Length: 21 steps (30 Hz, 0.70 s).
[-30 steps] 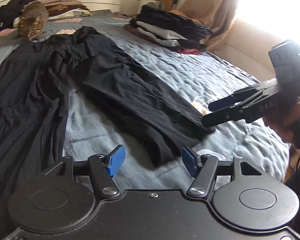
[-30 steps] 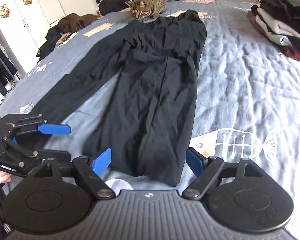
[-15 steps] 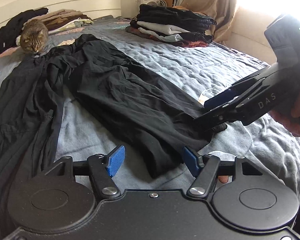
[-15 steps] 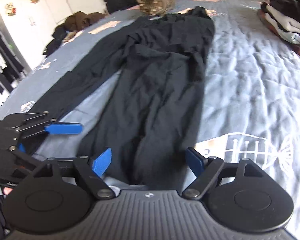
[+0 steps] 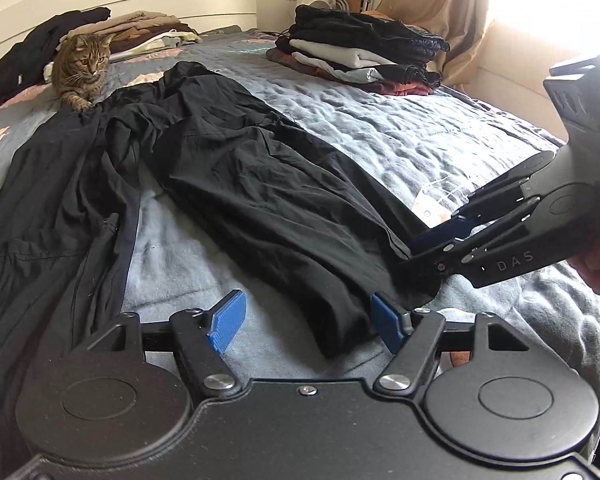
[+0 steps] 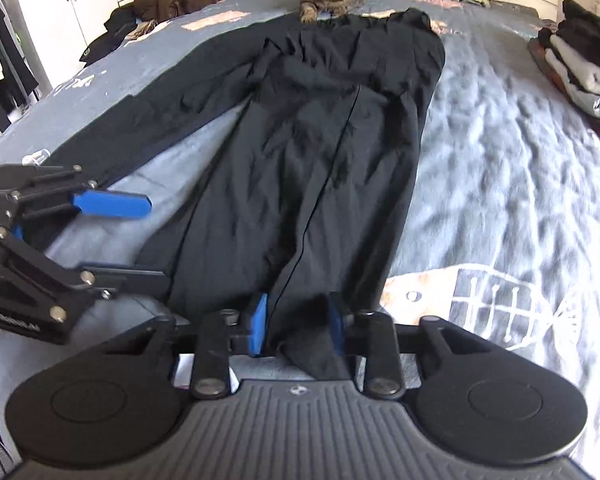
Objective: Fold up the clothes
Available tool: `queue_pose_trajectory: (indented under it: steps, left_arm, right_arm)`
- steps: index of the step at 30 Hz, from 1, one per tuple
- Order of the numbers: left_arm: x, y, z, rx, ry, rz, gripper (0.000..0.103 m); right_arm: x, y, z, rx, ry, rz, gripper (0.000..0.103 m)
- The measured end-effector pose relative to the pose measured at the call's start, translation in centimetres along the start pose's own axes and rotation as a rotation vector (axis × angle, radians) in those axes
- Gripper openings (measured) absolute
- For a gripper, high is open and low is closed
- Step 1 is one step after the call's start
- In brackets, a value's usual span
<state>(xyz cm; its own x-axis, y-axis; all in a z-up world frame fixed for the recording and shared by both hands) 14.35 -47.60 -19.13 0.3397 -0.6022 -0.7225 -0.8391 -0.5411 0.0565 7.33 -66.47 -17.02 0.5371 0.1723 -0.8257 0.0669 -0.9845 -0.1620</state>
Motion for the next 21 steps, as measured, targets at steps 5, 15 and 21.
queue_pose_trajectory:
  steps: [5, 15, 21]
  left_arm:
    - [-0.2, -0.2, -0.2, -0.015, 0.01, 0.004, 0.069]
    - [0.3, 0.9, -0.1, 0.015, -0.021, 0.083, 0.069]
    - [1.1, 1.6, 0.3, 0.017, -0.039, 0.124, 0.07]
  right_arm:
    - [-0.8, 1.1, 0.4, 0.051, 0.018, -0.015, 0.006]
    - [-6.3, 2.6, 1.7, 0.033, 0.031, -0.049, 0.003]
    - [-5.9, 3.7, 2.2, 0.048, -0.009, -0.005, 0.005]
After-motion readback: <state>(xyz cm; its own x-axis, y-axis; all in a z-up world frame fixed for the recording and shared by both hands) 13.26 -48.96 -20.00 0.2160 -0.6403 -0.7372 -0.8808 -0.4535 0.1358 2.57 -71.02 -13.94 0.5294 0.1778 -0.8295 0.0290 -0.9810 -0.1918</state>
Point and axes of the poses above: each gripper's, at about its wrist camera, not at the fingertips, and x roughly the way its jaws point, y to its right, z to its underside, the point moved 1 cm from there along x, roughly the way its jaws point, and after that the axes turned 5 degrees about -y, right-handed, at the moved point
